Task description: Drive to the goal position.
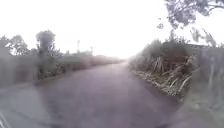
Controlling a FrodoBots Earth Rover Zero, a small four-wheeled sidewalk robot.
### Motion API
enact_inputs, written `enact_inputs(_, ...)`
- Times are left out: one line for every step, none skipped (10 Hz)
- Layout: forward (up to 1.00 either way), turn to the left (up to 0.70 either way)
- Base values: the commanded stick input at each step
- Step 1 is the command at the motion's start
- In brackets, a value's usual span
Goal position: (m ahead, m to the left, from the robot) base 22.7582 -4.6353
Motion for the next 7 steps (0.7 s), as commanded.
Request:
enact_inputs(0.7,-0.14)
enact_inputs(0.7,0.0)
enact_inputs(0.7,0.0)
enact_inputs(0.7,0.0)
enact_inputs(0.7,0.0)
enact_inputs(0.7,0.0)
enact_inputs(0.7,0.0)
